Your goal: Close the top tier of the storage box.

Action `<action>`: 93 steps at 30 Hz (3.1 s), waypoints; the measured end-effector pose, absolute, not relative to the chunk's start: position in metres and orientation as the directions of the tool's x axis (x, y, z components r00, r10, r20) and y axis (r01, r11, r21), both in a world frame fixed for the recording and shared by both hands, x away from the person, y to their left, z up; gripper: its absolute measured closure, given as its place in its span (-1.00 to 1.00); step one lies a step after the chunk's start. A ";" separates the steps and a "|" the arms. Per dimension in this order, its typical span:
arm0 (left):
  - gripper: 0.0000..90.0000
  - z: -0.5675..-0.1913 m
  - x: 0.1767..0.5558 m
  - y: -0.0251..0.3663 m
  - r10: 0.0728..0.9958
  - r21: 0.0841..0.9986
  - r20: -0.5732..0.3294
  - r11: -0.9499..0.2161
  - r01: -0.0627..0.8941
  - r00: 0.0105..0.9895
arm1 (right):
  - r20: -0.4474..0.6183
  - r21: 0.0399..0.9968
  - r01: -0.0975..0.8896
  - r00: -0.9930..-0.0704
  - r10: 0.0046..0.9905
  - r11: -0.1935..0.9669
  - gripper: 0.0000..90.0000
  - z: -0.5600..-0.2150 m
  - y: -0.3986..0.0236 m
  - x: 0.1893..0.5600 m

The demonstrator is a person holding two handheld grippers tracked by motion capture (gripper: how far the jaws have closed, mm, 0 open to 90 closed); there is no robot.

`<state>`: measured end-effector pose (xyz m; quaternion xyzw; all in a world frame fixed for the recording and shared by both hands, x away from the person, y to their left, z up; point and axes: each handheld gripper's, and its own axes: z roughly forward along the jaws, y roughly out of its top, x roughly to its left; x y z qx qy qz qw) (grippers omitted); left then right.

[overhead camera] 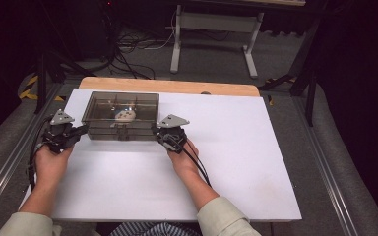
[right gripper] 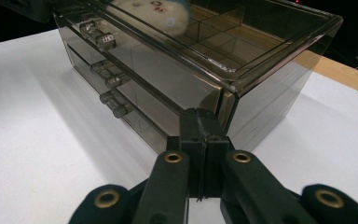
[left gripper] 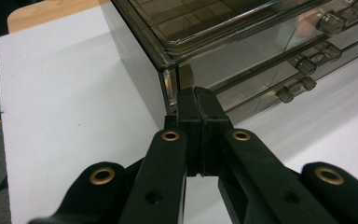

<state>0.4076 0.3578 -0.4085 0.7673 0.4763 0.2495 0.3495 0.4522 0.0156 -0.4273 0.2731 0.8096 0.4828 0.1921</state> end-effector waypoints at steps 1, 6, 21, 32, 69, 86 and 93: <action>1.00 -0.409 0.408 0.358 0.905 0.774 0.052 -0.303 0.555 0.422 | -0.046 0.886 0.258 -0.778 0.627 0.385 1.00 -0.427 0.015 0.452; 1.00 -0.409 0.408 0.359 0.905 0.774 0.050 -0.302 0.557 0.422 | -0.043 0.885 0.263 -0.776 0.630 0.385 1.00 -0.428 0.016 0.452; 0.52 -0.398 0.394 0.346 0.860 0.801 0.011 -0.313 0.511 0.510 | -0.012 0.904 0.232 -0.825 0.564 0.358 0.44 -0.403 -0.006 0.436; -0.28 -0.390 0.381 0.331 0.815 0.844 -0.028 -0.291 0.451 0.578 | 0.008 0.935 0.185 -0.864 0.503 0.304 -0.42 -0.389 -0.046 0.424; -0.99 -0.396 0.346 0.293 0.679 0.917 -0.017 -0.282 0.282 0.734 | -0.053 0.945 0.112 -0.875 0.481 0.307 -0.94 -0.387 -0.122 0.396; -0.99 -0.421 0.331 0.279 0.654 0.919 -0.044 -0.269 0.287 0.755 | -0.047 0.934 0.142 -0.862 0.505 0.328 -0.97 -0.410 -0.155 0.377; -0.99 -0.437 0.330 0.282 0.667 0.915 -0.069 -0.254 0.314 0.742 | -0.029 0.930 0.164 -0.858 0.512 0.329 -0.98 -0.426 -0.172 0.371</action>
